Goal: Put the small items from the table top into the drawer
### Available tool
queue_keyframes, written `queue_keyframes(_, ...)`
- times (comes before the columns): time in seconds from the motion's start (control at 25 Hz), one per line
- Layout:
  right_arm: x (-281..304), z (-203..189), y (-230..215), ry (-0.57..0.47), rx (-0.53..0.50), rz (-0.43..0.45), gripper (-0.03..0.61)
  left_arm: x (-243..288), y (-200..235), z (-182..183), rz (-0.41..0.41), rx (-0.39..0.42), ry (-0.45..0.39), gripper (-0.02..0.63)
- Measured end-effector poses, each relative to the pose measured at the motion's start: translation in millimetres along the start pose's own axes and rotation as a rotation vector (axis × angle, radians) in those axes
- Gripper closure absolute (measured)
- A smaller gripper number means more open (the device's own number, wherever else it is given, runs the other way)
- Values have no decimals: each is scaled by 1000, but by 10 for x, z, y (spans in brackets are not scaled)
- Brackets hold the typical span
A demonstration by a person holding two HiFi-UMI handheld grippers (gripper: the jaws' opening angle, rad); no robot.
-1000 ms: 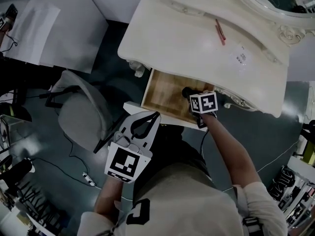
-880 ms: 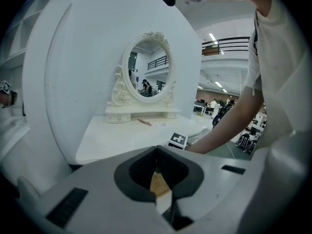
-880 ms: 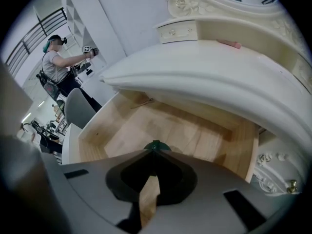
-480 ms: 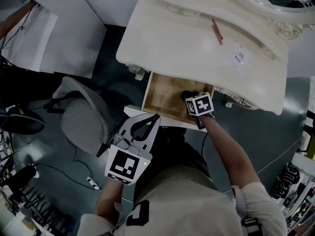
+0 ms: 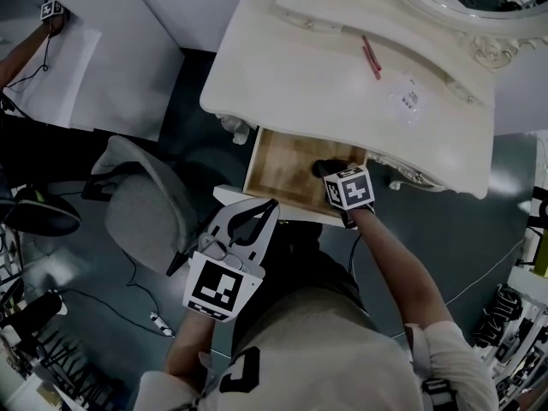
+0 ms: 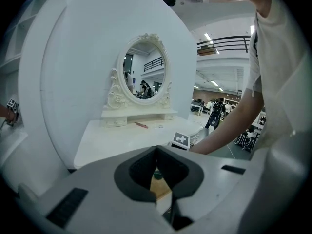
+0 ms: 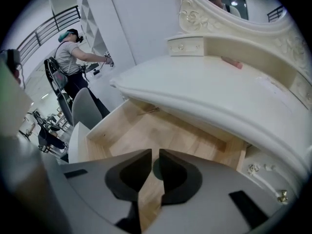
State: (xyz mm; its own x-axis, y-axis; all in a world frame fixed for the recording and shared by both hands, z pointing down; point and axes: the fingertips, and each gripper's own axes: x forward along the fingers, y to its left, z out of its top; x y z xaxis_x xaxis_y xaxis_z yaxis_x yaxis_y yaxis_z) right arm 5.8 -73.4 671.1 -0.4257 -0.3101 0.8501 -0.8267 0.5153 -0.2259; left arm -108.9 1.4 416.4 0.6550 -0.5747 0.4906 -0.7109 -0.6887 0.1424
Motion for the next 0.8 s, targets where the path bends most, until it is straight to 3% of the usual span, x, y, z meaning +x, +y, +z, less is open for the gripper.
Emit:
queue_keyframes(0.28, -426, 156, 131, -116, -48, -6, 545, -13, -74, 140, 3, 36, -18, 555)
queue_keyframes(0.8, -994, 164, 102, -203, -84, -18, 545, -14, -344, 447, 0, 106, -50, 555)
